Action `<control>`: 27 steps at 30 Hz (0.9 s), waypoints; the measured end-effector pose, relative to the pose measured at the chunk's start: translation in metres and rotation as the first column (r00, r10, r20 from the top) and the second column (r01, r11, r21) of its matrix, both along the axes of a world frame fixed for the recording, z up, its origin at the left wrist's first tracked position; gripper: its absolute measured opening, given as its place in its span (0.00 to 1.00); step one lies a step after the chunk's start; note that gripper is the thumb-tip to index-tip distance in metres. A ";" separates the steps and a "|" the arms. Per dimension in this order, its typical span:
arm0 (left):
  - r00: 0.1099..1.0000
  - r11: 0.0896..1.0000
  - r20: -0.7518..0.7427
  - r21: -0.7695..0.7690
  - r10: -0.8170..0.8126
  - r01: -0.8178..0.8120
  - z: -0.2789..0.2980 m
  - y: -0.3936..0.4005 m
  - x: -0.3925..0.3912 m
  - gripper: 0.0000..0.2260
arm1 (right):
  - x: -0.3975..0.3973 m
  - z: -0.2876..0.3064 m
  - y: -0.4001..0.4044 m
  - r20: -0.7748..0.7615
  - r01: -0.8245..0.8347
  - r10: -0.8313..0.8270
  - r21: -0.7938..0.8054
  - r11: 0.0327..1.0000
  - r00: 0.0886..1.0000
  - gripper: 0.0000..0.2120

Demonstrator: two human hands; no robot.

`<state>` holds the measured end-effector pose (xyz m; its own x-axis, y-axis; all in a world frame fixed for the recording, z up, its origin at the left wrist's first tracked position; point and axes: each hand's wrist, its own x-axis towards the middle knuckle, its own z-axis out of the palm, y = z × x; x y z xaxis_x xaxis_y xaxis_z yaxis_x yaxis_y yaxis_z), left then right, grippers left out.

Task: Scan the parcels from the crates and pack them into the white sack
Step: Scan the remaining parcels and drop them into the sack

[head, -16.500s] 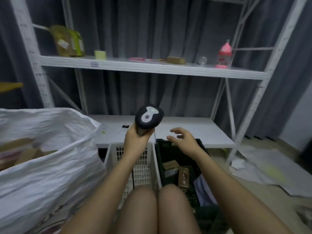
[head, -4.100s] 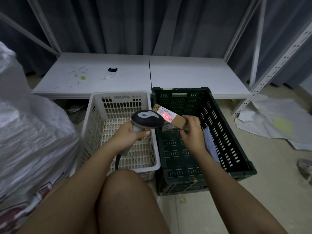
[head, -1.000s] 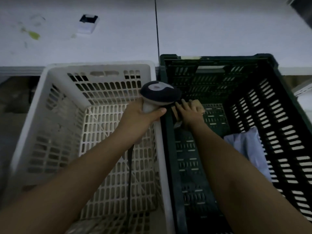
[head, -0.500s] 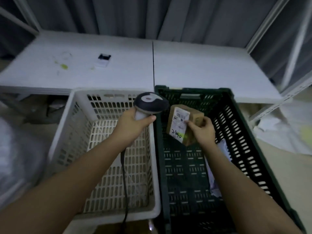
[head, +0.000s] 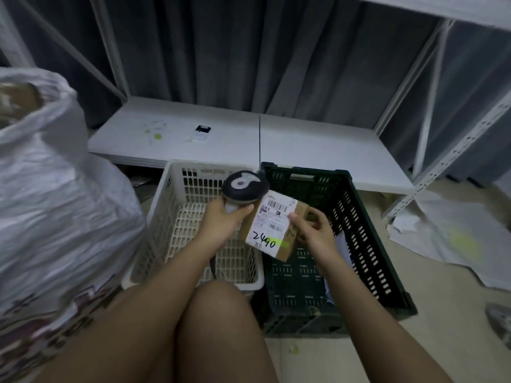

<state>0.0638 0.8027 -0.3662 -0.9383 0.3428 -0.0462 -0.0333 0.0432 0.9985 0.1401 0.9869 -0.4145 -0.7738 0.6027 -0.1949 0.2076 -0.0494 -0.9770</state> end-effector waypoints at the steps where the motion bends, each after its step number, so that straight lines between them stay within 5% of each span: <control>1: 1.000 1.000 0.010 0.009 -0.007 0.007 -0.001 -0.005 0.002 0.15 | 0.001 -0.001 -0.004 -0.008 0.016 -0.016 -0.006 1.000 1.000 0.26; 7: 0.991 0.990 0.019 -0.038 -0.136 0.137 0.000 -0.024 0.006 0.14 | -0.010 -0.001 -0.014 -0.024 0.127 -0.129 -0.050 0.991 0.991 0.37; 15: 0.962 0.951 0.007 -0.147 -0.273 0.271 -0.004 -0.023 0.003 0.12 | -0.023 -0.004 -0.009 -0.019 0.155 -0.156 -0.075 0.985 0.988 0.35; 27: 0.966 0.958 -0.006 -0.125 -0.260 0.257 -0.007 -0.021 -0.003 0.08 | -0.030 -0.010 -0.002 -0.029 0.179 -0.182 -0.074 0.981 0.983 0.36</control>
<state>0.0606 0.7817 -0.3730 -0.8197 0.5668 -0.0831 0.0168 0.1688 0.9855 0.1098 0.9847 -0.4248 -0.6608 0.7186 -0.2168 0.1543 -0.1526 -0.9762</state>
